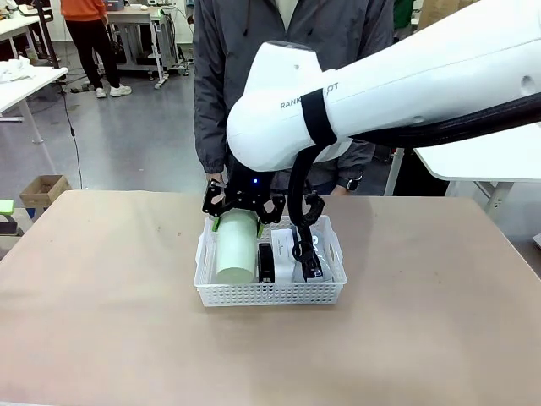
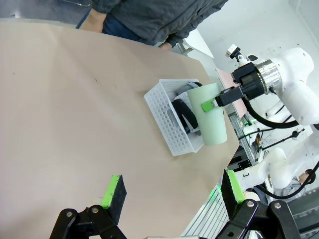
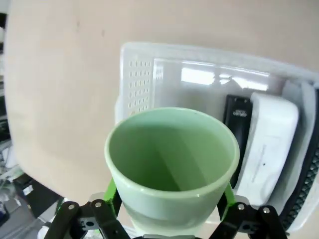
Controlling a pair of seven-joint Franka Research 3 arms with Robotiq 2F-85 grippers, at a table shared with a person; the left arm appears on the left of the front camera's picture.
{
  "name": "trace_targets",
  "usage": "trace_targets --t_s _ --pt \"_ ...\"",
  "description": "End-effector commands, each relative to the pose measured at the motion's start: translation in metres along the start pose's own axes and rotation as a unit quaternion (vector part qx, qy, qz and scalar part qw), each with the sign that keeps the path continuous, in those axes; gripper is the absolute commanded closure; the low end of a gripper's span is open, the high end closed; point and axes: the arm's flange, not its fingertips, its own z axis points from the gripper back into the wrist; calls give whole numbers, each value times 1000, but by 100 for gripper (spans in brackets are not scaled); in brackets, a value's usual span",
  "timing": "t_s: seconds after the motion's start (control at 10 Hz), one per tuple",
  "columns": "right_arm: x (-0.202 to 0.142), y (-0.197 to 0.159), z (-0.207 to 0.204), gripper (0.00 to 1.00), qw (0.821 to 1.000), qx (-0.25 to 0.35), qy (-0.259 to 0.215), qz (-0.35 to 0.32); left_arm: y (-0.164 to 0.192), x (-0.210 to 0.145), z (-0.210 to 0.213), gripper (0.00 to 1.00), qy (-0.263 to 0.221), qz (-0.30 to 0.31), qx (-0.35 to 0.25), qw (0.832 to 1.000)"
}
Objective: Efficiently arrange items inside the basket to fit them all.
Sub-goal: Pick up the Reusable plastic cup and place it inside the Organizing basket.
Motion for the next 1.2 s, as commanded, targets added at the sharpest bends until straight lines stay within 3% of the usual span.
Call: trace_targets --t_s 0.0,0.4,1.1 --pt "10 12 -6 9 1000 -26 -11 -4 -3 0 2 0 0 6 -5 1000" --pt "12 5 -5 9 999 15 -29 -35 -3 0 2 0 0 6 -5 1000" --pt "24 6 -45 9 998 -27 34 -53 -3 0 2 0 0 6 -5 1000"
